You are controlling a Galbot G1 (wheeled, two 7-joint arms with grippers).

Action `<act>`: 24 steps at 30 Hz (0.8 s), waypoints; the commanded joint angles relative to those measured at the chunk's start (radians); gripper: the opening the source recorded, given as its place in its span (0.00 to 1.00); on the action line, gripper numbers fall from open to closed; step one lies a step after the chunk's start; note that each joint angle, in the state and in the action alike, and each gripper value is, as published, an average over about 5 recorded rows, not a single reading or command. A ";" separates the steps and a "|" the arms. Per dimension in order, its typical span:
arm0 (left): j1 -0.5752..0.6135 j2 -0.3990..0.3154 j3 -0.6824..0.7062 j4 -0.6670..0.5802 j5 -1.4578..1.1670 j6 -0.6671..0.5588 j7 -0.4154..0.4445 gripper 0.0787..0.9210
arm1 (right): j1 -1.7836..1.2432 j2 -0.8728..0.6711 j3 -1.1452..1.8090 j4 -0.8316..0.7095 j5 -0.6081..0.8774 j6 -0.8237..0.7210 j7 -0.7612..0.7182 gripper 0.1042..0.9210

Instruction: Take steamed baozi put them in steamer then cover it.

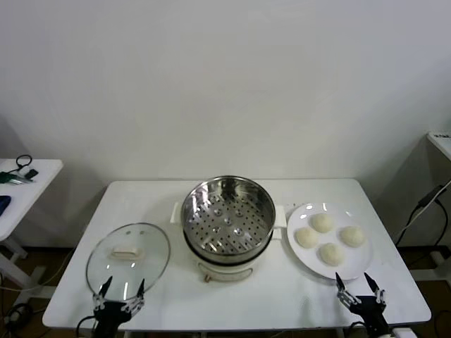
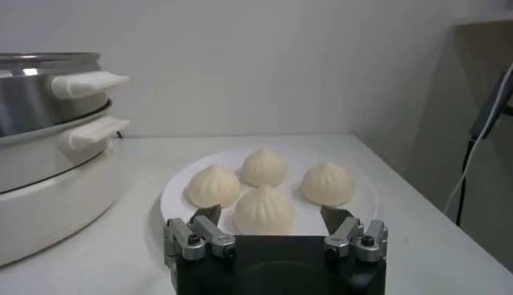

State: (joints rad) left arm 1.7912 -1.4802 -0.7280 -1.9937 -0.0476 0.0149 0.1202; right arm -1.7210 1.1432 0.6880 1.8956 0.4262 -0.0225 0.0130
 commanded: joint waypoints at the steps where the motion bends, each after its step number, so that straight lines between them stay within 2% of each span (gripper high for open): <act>1: 0.000 0.002 0.002 -0.001 0.000 0.001 -0.001 0.88 | 0.023 -0.001 0.011 0.020 -0.009 -0.085 -0.001 0.88; 7: 0.000 0.008 0.010 -0.003 0.004 -0.005 -0.001 0.88 | 0.238 -0.153 0.017 0.029 -0.031 -0.264 0.042 0.88; 12: -0.001 0.014 0.013 -0.009 0.004 -0.010 0.000 0.88 | 0.512 -0.363 -0.052 -0.113 -0.039 -0.340 -0.074 0.88; 18: 0.000 0.019 0.019 -0.014 0.008 -0.015 0.000 0.88 | 0.846 -0.708 -0.362 -0.325 -0.155 -0.341 -0.424 0.88; 21: -0.002 0.020 0.021 -0.012 0.009 -0.019 -0.001 0.88 | 1.076 -0.828 -0.628 -0.416 -0.255 -0.256 -0.650 0.88; 24: -0.007 0.018 0.022 -0.008 0.011 -0.022 -0.001 0.88 | 1.403 -0.857 -0.989 -0.515 -0.355 -0.117 -0.842 0.88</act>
State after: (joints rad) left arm 1.7848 -1.4615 -0.7076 -2.0027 -0.0376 -0.0060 0.1190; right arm -0.7551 0.5274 0.1019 1.5364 0.1937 -0.1846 -0.5335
